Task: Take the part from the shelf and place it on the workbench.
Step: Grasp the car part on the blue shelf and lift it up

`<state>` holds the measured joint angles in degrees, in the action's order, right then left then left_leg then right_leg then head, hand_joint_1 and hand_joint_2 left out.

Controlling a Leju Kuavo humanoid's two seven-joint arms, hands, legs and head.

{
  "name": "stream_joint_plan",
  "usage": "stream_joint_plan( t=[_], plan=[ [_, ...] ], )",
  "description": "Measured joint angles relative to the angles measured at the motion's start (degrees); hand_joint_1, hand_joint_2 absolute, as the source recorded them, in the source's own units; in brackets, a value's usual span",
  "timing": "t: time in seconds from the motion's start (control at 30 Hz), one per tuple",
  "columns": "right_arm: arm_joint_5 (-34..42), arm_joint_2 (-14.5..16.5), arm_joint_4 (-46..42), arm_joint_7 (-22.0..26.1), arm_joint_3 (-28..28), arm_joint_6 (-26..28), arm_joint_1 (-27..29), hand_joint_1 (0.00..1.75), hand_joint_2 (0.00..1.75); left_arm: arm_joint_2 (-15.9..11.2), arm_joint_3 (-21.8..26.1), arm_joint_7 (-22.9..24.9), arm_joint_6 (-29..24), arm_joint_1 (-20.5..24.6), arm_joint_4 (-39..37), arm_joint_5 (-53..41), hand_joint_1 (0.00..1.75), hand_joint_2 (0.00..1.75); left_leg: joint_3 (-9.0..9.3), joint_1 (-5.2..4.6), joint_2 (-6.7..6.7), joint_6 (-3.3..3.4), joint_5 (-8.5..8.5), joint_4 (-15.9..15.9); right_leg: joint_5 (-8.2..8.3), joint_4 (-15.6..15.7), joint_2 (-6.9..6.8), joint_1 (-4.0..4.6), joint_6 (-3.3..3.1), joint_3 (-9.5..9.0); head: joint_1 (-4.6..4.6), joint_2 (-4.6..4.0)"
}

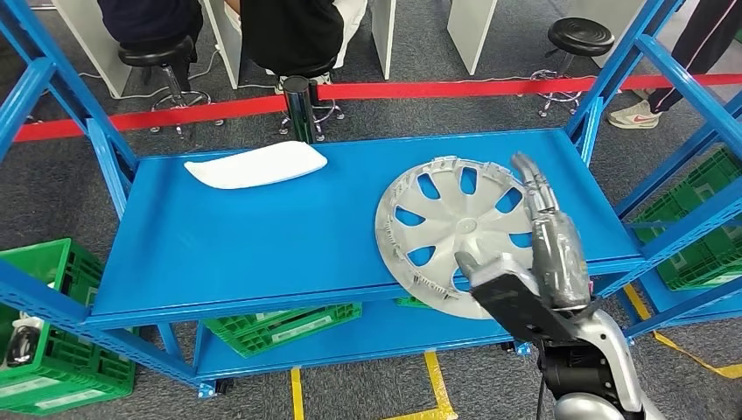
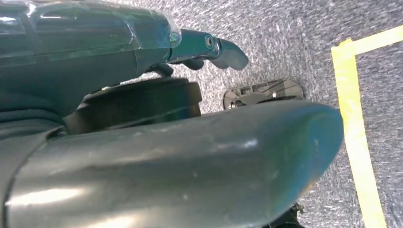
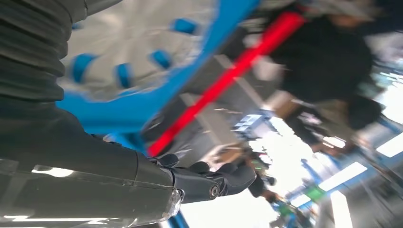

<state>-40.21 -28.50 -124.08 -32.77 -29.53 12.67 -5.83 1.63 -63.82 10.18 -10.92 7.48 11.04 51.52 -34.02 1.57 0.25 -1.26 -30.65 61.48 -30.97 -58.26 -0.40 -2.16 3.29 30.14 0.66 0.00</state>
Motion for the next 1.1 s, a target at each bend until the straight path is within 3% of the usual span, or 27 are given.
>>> stream_joint_plan(
  t=[0.07, 0.27, 0.57, 1.1],
  plan=[
    [0.03, -1.93, 1.46, -2.12, -0.34, -3.34, -0.48, 0.00, 1.75, -0.27, -0.08, 0.02, 0.61, 0.00, 0.00, -0.75, 0.00, 0.00, 0.03, 0.00, 0.00, -0.02, 0.03, -0.05, 0.00, 0.00, 0.00, 0.00, 0.00, -0.03, -0.01, 0.00],
    [1.62, -7.68, 11.00, -1.21, -1.37, -17.34, -5.33, 0.00, 1.75, 0.11, -0.37, 0.44, 2.18, -0.01, 0.10, -2.08, 0.00, 0.00, 0.04, 0.00, 0.09, 0.03, 0.07, -0.06, 0.04, 0.00, -0.02, -0.02, 0.04, -0.04, -0.01, 0.00],
    [0.99, -12.93, 19.98, -2.21, -3.96, -26.65, -9.13, 0.00, 1.75, 0.45, -0.70, 1.09, 3.02, -0.07, 0.10, -3.98, 0.00, 0.00, 0.02, -0.01, 0.04, 0.04, 0.08, -0.08, 0.04, 0.03, -0.06, -0.03, 0.05, -0.03, 0.02, 0.00],
    [-0.93, -15.98, 24.81, 0.69, -8.83, -28.20, -11.17, 0.00, 1.75, 0.26, -1.14, 1.64, 3.59, -0.04, 0.09, -4.80, 0.00, 0.00, 0.09, 0.00, 0.11, 0.04, 0.07, -0.12, 0.04, 0.04, -0.03, -0.03, 0.05, -0.05, -0.01, 0.00]
  ],
)
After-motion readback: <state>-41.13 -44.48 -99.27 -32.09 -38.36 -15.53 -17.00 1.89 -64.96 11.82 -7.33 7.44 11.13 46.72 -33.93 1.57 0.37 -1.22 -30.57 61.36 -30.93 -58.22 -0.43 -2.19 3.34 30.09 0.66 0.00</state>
